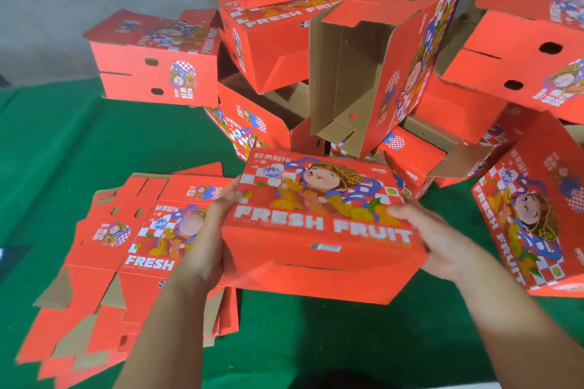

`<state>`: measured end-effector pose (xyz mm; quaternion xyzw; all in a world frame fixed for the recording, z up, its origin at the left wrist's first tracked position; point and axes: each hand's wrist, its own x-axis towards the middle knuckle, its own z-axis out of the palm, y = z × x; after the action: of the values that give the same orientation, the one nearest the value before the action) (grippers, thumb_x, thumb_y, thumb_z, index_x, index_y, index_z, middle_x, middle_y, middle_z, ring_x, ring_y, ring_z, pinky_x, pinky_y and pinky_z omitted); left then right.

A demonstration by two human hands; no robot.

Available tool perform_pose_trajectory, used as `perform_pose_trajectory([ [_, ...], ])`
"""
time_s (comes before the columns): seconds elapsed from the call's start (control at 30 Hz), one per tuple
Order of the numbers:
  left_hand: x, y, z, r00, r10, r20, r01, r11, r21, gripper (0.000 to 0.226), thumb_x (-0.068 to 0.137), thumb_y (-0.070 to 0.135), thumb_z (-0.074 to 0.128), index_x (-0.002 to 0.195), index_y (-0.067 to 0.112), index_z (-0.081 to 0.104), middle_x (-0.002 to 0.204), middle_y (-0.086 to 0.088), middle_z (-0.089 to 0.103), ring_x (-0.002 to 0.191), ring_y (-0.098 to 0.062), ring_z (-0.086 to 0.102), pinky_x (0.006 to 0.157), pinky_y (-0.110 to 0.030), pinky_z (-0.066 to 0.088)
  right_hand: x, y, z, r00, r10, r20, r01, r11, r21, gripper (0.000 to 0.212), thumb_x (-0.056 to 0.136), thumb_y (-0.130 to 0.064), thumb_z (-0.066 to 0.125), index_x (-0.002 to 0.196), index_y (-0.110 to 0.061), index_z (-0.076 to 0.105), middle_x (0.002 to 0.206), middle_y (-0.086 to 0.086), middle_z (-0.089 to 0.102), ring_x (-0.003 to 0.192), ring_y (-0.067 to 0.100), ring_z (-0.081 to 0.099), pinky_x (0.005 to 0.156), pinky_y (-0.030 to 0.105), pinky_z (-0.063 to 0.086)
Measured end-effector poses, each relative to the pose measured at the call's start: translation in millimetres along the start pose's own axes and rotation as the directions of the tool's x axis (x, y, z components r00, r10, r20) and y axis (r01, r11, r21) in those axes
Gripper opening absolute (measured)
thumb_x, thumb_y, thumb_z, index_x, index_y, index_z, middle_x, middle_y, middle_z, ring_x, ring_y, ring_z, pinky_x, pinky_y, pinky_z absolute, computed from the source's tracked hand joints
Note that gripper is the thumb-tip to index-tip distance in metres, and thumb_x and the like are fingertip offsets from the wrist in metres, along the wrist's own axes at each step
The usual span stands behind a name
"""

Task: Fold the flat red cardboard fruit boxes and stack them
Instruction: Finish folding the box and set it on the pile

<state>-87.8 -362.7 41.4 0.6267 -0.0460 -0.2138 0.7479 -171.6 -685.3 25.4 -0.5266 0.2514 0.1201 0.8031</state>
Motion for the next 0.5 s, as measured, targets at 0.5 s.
perform_pose_trajectory([
  [0.5, -2.7, -63.8, -9.8, 0.934, -0.05, -0.353, -0.062, 0.952, -0.299, 0.058, 0.097, 0.075, 0.035, 0.098, 0.033, 0.076, 0.073, 0.003, 0.057, 0.059, -0.011, 0.056, 0.049, -0.023, 0.051, 6.2, 65.5, -21.5, 0.968, -0.25, 0.002, 0.188, 0.722, -0.666, 0.052, 0.086, -0.006, 0.079, 0.115, -0.042, 0.054, 0.121, 0.002, 0.056, 0.094, 0.01, 0.068, 0.07, 0.021, 0.059],
])
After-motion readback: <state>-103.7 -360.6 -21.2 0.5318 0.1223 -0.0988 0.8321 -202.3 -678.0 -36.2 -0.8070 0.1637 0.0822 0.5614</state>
